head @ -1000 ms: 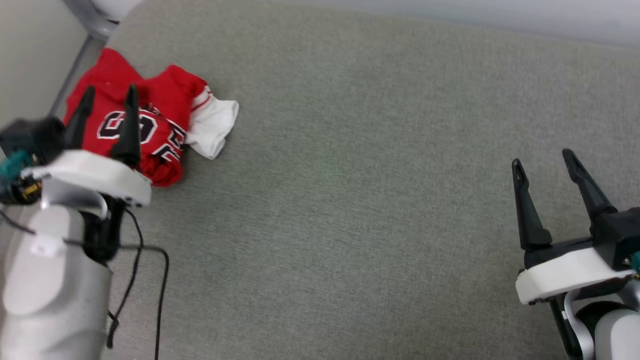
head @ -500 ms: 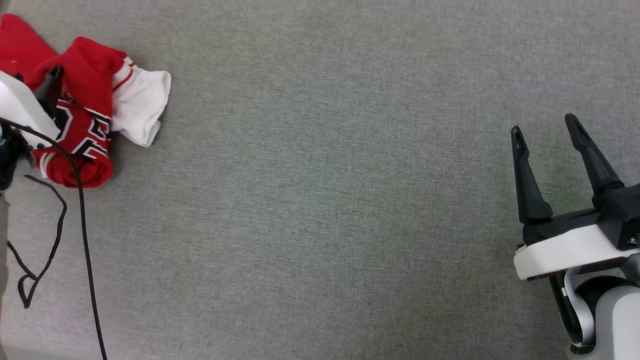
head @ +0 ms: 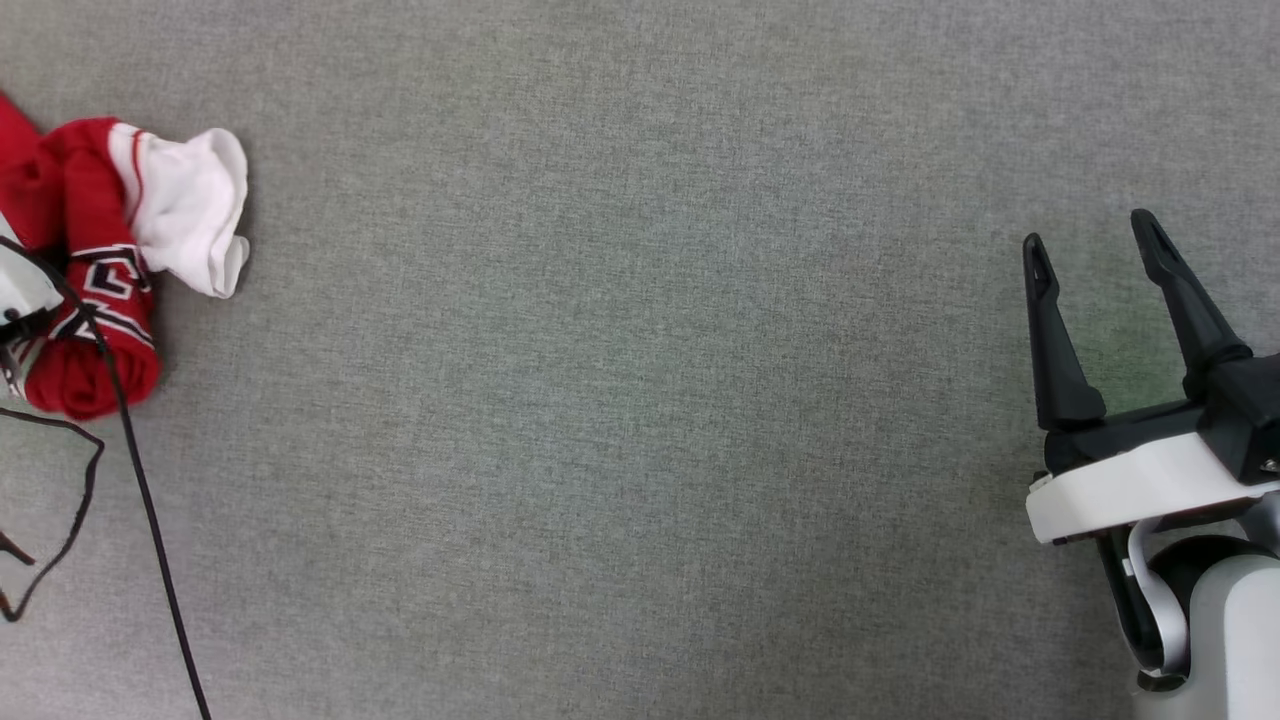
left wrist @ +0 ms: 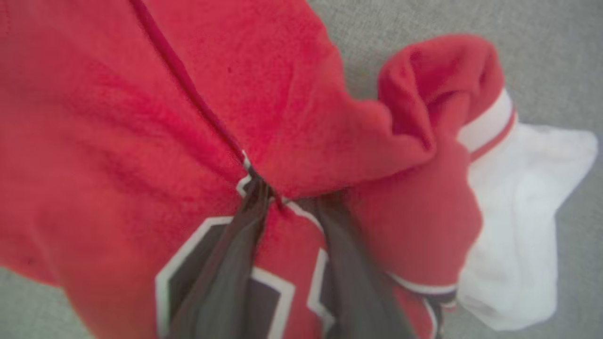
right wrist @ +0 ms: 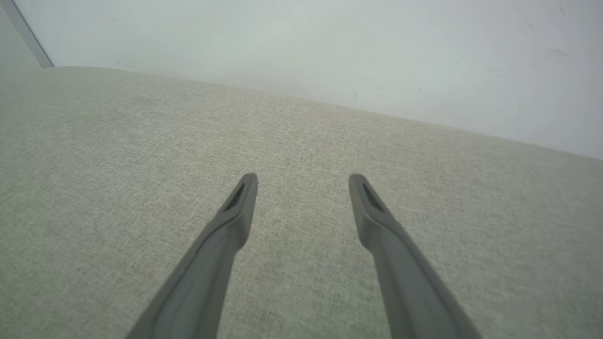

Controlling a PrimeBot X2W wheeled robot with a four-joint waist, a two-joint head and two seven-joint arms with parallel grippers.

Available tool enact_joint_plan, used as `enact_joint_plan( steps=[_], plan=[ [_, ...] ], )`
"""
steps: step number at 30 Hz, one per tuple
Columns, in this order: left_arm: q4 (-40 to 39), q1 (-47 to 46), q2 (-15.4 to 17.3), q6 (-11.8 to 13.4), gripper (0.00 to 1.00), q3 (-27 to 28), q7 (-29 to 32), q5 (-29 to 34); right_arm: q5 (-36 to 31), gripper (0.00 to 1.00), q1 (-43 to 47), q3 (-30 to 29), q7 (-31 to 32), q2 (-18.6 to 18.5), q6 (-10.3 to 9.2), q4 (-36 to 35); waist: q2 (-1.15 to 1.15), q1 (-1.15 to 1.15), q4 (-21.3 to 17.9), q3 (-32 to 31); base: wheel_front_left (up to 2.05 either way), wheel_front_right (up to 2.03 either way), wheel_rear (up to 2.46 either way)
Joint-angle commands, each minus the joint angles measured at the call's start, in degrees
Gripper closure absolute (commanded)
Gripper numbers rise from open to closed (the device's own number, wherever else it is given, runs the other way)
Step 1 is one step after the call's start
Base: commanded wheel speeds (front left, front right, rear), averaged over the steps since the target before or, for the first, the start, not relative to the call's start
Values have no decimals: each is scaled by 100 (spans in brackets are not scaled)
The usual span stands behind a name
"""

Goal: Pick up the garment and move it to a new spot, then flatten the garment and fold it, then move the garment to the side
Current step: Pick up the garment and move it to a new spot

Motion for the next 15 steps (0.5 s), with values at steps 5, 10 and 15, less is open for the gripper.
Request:
enact_joint_plan(
  steps=[5, 10, 15],
  plan=[
    [60, 297, -115, 17, 100, -95, -829, 125, 115, 0, -45, -71, -125, 3, -2, 138, 0, 0, -4, -217, 0, 0, 0],
    [37, 255, -85, 104, 100, -75, -1723, 304, 203, 0, 29, -107, -223, 3, -2, 259, 0, 0, -5, -536, 0, 0, 0],
    [-53, 328, -219, 191, 100, -191, -2751, 603, 308, 0, 190, -180, -310, 3, -2, 421, 0, 0, -5, -1025, 0, 0, 0]
  ],
)
